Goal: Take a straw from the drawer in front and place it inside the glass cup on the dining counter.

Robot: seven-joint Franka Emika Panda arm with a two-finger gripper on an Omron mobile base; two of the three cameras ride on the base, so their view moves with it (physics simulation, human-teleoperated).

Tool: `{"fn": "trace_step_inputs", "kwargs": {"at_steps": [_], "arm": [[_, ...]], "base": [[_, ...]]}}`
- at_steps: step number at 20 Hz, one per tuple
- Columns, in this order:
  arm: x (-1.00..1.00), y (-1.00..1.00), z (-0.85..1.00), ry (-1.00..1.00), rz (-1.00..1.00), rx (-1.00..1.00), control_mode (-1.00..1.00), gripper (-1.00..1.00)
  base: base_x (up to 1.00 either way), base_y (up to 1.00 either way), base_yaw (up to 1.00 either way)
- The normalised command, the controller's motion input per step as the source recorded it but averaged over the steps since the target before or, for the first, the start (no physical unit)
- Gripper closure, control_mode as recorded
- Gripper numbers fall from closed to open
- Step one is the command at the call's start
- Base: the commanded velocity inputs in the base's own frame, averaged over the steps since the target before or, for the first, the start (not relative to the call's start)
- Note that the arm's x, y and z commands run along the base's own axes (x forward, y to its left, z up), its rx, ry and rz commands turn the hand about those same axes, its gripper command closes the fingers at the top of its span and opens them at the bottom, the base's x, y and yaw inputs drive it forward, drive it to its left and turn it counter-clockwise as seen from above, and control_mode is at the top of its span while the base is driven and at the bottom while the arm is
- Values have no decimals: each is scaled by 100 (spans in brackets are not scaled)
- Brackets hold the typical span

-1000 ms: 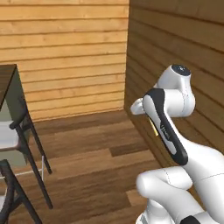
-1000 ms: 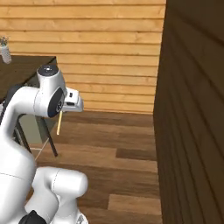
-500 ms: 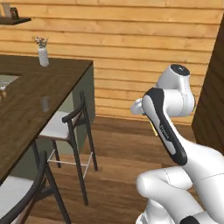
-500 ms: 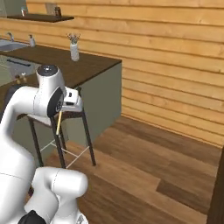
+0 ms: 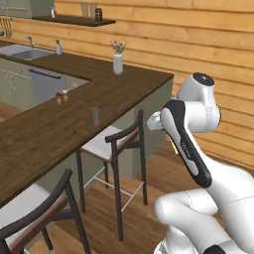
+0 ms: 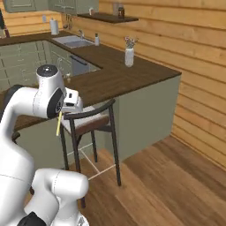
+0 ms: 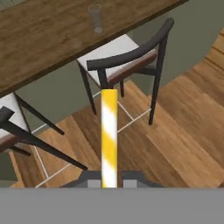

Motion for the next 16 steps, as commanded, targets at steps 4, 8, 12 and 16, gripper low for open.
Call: {"fn": "trace_step_inputs", "kwargs": {"at_steps": [4, 8, 12, 16], "arm": [[0, 0, 0, 0, 0, 0, 100, 100], [0, 0, 0, 0, 0, 0, 100, 100], [0, 0, 0, 0, 0, 0, 100, 100], [0, 0, 0, 0, 0, 0, 100, 100]], "base": [[42, -54, 60], [43, -65, 56], [53, -59, 57], [58, -60, 55]]}}
